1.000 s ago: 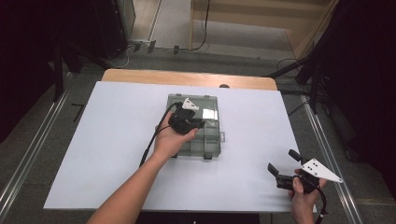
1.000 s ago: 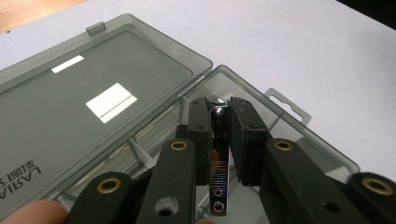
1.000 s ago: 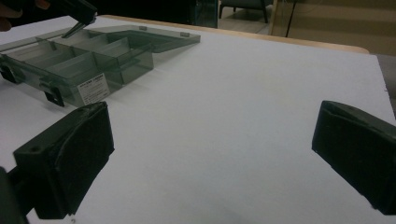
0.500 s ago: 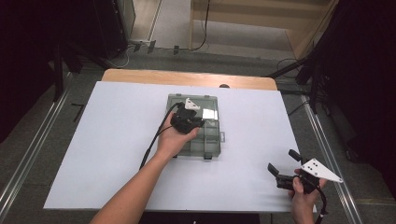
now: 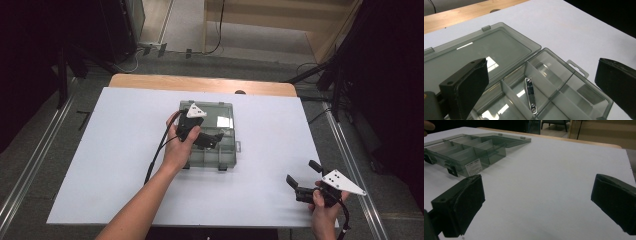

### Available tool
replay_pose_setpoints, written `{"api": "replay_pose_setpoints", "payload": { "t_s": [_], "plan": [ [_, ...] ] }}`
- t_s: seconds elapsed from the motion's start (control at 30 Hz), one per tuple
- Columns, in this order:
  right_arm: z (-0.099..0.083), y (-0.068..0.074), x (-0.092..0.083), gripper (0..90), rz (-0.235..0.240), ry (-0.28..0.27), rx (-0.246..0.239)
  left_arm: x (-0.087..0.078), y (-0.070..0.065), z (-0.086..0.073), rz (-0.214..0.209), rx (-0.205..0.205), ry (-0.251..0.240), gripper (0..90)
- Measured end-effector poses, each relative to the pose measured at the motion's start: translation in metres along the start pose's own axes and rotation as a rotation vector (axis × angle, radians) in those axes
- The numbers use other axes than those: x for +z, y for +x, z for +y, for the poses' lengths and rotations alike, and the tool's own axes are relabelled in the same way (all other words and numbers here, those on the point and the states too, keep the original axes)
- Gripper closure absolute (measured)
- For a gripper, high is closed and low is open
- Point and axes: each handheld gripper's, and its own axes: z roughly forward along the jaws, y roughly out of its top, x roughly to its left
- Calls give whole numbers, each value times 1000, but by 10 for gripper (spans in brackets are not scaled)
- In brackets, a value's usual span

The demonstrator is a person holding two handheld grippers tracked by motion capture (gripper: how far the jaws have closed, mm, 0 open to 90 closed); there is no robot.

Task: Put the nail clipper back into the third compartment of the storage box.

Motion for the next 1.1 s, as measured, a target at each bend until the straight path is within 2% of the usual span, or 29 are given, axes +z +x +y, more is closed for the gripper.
{"api": "replay_pose_setpoints", "payload": {
  "t_s": [0.17,0.6,1.1],
  "plan": [
    [0,0,0,0,1,1,-1,-8,-1,-7,3,17,-10,0],
    [0,1,1,0,-6,4,-2,-34,8,-29,12,1,-71,0],
    [0,1,1,0,-9,5,-10,-67,19,-51,62,-14,-132,0]
  ]
}}
